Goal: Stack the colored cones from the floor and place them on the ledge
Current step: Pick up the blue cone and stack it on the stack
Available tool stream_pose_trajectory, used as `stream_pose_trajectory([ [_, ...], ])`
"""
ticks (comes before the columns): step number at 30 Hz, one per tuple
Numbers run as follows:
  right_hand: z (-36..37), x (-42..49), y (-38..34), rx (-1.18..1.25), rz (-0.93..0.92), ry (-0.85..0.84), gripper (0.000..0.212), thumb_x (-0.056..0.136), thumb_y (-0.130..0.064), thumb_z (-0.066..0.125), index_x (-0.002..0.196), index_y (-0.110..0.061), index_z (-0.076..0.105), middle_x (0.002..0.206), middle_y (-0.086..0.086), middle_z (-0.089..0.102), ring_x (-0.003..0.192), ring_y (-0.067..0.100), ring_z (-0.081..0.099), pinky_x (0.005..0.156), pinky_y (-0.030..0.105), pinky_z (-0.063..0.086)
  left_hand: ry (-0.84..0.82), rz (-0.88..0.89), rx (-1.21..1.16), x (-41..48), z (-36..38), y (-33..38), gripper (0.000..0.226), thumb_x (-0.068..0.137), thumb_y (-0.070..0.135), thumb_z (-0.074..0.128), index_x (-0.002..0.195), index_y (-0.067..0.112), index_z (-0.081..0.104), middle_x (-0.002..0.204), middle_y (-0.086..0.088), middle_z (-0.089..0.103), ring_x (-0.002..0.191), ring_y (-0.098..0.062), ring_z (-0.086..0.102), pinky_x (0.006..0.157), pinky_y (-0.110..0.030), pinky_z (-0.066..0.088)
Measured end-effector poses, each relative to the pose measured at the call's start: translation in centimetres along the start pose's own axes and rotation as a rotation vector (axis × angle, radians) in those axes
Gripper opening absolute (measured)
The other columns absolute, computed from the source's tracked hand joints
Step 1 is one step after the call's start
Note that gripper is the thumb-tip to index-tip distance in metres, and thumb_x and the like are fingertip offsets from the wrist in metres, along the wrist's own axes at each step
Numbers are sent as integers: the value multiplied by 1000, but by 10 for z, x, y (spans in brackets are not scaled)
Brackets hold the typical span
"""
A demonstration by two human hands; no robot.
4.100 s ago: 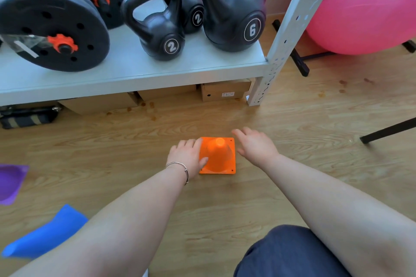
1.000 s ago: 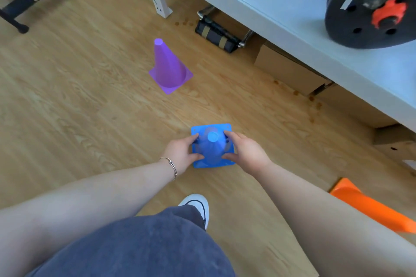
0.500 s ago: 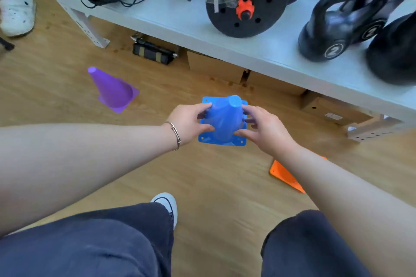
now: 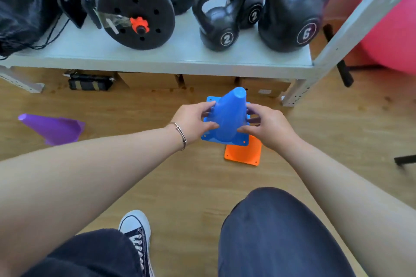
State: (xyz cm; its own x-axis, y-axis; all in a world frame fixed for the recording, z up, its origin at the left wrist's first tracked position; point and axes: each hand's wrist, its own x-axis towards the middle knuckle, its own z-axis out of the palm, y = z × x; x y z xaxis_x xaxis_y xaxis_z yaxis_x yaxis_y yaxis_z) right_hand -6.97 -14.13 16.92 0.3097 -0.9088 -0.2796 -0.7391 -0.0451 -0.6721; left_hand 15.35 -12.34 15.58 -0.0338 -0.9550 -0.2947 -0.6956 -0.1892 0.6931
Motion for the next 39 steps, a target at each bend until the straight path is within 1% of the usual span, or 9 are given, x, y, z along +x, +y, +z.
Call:
stream_pose_trajectory([
  [5, -10, -10, 42, 12, 84, 58, 65, 77, -28, 81, 136, -29, 55, 125, -6, 65, 104, 13, 67, 90, 29, 53, -78, 41, 46, 21, 36, 24, 64, 80, 21, 76, 139, 26, 52, 131, 5, 64, 118, -11, 61, 104, -32, 49],
  [8, -3, -6, 64, -3, 119, 42, 66, 76, -32, 81, 137, -28, 53, 128, -5, 64, 105, 14, 66, 93, 35, 54, -123, 26, 75, 28, 54, 21, 62, 80, 22, 75, 138, 29, 53, 129, 5, 65, 114, -12, 63, 101, -35, 51],
  [10, 5, -3, 78, -23, 138, 28, 66, 77, -33, 80, 137, -29, 53, 128, -6, 64, 106, 15, 65, 92, 36, 54, -145, 8, 86, 31, 68, 15, 63, 80, 23, 75, 138, 30, 52, 130, 6, 65, 112, -12, 64, 100, -34, 51],
  [14, 25, 5, 105, -52, 168, -8, 67, 75, -38, 78, 136, -29, 52, 128, -6, 64, 102, 15, 66, 89, 36, 55, -163, -18, 93, 38, 93, 0, 61, 80, 22, 73, 137, 30, 53, 128, 6, 65, 111, -12, 64, 98, -32, 51],
  [18, 43, 10, 127, -52, 186, -27, 67, 76, -37, 77, 137, -29, 52, 129, -6, 64, 99, 16, 67, 89, 35, 54, -194, -30, 102, 45, 114, -16, 60, 79, 21, 73, 136, 30, 54, 128, 8, 65, 109, -11, 65, 95, -26, 49],
  [24, 62, 11, 143, -23, 207, -30, 69, 77, -34, 78, 139, -24, 50, 133, -6, 62, 101, 17, 67, 89, 32, 52, -196, -71, 125, 49, 134, -30, 61, 77, 21, 73, 135, 31, 54, 126, 8, 66, 107, -12, 66, 97, -31, 51],
  [27, 67, 13, 145, -27, 207, -39, 71, 77, -32, 79, 140, -23, 48, 134, -4, 60, 102, 19, 67, 89, 32, 51, -195, -85, 150, 51, 138, -35, 62, 78, 22, 72, 136, 29, 53, 127, 6, 65, 108, -13, 66, 96, -29, 50],
  [32, 75, 15, 149, -29, 232, -39, 71, 78, -33, 78, 141, -23, 46, 136, -5, 59, 105, 20, 65, 93, 38, 53, -203, -100, 141, 55, 145, -39, 64, 79, 21, 71, 138, 30, 50, 131, 5, 63, 108, -14, 66, 97, -31, 51],
  [39, 77, 14, 156, -59, 246, -62, 70, 80, -29, 77, 141, -21, 46, 138, -2, 57, 109, 23, 63, 95, 39, 51, -216, -91, 149, 54, 155, -41, 59, 82, 19, 69, 138, 27, 51, 131, 2, 62, 108, -17, 66, 96, -29, 49],
])
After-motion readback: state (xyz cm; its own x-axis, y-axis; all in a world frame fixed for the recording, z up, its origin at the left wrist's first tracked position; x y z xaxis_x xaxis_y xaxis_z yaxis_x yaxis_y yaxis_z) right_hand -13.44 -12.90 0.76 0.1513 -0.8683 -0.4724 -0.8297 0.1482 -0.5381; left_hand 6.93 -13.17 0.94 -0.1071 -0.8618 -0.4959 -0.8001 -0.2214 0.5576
